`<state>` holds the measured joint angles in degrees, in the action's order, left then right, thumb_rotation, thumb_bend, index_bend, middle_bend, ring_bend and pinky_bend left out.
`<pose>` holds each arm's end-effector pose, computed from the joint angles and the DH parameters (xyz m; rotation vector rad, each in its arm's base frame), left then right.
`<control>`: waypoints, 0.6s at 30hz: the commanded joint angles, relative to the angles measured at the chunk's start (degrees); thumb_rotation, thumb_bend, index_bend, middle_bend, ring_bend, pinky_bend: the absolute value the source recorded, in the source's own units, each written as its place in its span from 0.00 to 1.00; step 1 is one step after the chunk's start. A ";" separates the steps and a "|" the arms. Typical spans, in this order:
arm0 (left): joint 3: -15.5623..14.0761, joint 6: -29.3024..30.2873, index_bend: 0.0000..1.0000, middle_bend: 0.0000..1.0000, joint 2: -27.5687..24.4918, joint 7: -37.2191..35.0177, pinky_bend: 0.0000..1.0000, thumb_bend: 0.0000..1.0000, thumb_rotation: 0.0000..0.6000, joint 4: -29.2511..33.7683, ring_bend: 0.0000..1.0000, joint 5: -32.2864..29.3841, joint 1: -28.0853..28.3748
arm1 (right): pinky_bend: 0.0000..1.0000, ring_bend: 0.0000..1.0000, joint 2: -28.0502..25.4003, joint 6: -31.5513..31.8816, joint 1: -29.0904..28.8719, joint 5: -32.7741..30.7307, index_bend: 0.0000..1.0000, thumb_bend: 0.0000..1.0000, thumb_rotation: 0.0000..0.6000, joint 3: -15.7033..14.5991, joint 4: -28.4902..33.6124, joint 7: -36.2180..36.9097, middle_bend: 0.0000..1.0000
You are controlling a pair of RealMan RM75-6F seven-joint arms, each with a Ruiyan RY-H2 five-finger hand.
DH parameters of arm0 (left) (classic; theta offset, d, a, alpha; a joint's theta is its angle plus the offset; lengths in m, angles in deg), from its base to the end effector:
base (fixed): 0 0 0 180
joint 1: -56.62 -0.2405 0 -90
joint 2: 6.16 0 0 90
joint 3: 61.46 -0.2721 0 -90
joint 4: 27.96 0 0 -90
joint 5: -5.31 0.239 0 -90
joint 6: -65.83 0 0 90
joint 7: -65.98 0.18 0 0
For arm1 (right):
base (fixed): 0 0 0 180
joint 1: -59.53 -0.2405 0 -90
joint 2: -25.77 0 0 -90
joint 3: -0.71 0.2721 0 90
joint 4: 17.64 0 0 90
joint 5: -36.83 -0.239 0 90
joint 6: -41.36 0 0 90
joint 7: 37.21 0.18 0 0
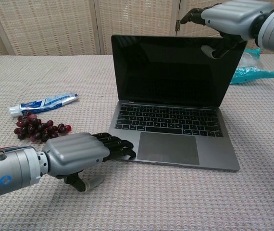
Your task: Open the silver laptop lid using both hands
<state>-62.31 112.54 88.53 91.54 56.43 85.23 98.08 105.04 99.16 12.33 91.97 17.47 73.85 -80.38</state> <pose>-0.1428 0.2912 -0.1456 -2.3832 -0.6953 -0.7679 -0.1111 -0.4391 0.0240 1.7920 -0.5434 0.7792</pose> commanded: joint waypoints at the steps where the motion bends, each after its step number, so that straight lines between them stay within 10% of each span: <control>1: -0.02 0.07 0.04 0.00 -0.07 0.18 0.00 0.63 1.00 0.14 0.00 -0.23 0.08 | 0.00 0.00 -0.06 -0.58 -1.34 -2.37 0.00 0.60 1.00 1.00 -1.97 0.16 0.00; 18: -0.23 -0.27 0.04 0.00 -0.86 1.68 0.00 0.89 1.00 1.69 0.00 -2.25 0.82 | 0.00 0.00 0.66 -1.60 -6.28 -12.13 0.00 0.69 1.00 1.96 -8.17 -0.65 0.00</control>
<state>-62.53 112.30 87.68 93.17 58.12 83.04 98.87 105.64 97.72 6.44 80.37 19.49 66.15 -80.79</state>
